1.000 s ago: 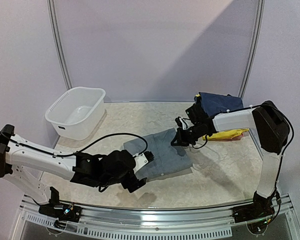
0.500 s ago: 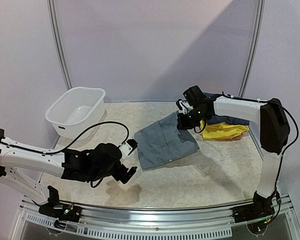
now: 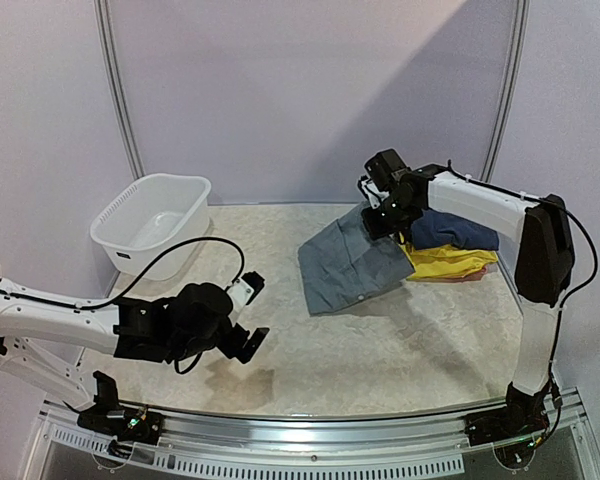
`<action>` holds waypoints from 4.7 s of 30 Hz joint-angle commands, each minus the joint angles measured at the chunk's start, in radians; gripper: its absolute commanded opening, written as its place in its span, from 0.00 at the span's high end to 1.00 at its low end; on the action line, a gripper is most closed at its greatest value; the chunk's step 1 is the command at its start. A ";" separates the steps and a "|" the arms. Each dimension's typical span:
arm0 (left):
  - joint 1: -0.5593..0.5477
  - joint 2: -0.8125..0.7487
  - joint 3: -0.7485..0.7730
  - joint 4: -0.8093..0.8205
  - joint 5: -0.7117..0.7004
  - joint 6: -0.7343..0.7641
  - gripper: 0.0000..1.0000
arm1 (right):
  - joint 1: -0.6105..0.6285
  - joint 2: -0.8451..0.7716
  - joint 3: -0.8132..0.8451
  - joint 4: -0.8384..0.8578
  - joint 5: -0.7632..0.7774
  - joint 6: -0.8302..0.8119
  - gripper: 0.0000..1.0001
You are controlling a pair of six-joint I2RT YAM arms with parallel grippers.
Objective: Fold and stack the mixed laundry pile
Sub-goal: Place the square-folded shirt at the corner of the board, then adjust the square-folded shirt at the corner of the board.
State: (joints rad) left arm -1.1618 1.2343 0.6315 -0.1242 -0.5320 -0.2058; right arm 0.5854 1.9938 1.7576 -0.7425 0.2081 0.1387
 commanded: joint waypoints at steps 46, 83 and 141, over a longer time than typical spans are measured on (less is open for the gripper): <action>0.027 0.010 -0.012 0.030 0.016 -0.001 0.00 | -0.151 -0.261 0.223 -0.071 0.320 -0.286 1.00; 0.028 0.057 -0.003 0.039 0.027 0.004 0.00 | -0.519 0.139 0.211 0.112 0.153 -0.265 1.00; 0.028 0.013 0.010 0.008 0.072 -0.024 0.00 | -0.433 0.196 0.146 0.331 -0.028 -0.014 0.01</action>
State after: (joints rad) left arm -1.1507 1.2709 0.6262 -0.0971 -0.4587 -0.2150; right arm 0.1562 2.0918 1.8507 -0.4492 0.1410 0.1471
